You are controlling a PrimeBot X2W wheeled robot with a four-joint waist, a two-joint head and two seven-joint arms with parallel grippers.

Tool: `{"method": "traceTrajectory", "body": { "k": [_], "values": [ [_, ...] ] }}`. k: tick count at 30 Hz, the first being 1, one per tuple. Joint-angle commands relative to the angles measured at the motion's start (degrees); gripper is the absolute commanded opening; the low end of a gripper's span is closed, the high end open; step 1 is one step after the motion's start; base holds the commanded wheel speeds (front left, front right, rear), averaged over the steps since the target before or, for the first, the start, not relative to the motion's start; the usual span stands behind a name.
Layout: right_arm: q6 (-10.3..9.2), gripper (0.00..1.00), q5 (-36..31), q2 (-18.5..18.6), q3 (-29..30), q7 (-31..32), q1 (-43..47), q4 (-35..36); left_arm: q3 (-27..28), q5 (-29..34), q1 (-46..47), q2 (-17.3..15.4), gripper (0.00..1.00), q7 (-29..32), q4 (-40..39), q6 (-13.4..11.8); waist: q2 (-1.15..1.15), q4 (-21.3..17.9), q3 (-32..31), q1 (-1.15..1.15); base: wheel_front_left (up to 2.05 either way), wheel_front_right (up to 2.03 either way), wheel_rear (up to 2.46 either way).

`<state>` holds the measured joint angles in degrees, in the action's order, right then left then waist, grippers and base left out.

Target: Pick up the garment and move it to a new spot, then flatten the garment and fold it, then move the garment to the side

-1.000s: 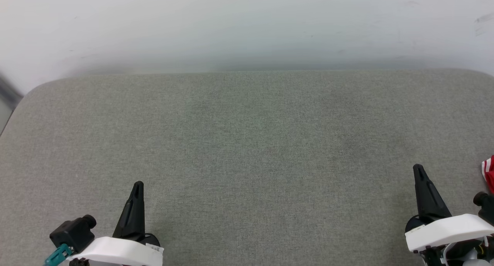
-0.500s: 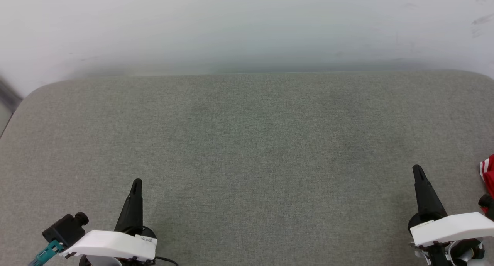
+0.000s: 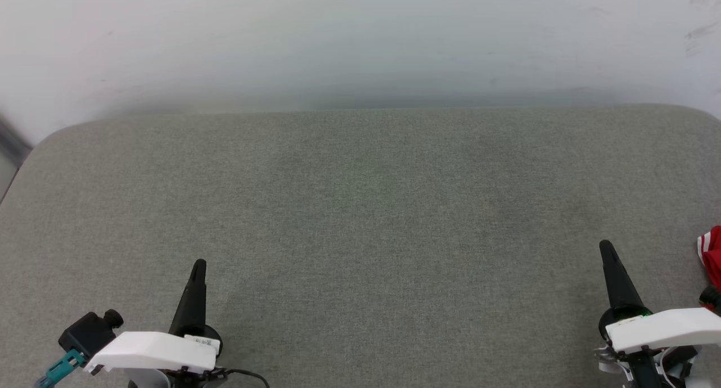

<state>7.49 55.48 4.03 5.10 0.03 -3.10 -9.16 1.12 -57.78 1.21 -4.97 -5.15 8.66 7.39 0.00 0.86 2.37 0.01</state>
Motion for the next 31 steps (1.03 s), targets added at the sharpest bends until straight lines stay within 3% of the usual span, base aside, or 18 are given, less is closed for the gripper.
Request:
{"method": "traceTrajectory", "body": {
  "k": [1, 31],
  "values": [
    [0.01, 0.00, 2.14, -0.04, 0.27, 0.29, -1.40, 0.25, 0.39, -2.01, 1.31, -0.39, 0.00, 0.56, -0.22, 0.08, 0.00, -0.02, -0.06, 0.00, 0.00, 0.00, 0.00],
    [0.01, 0.00, 19.68, -0.66, 0.90, 3.49, -2.46, -2.36, 1.84, -19.40, 3.27, 0.04, 0.00, 5.33, 2.57, 0.12, 0.00, -0.38, -0.96, -0.01, 0.00, 0.00, 0.00]
  ]
}}
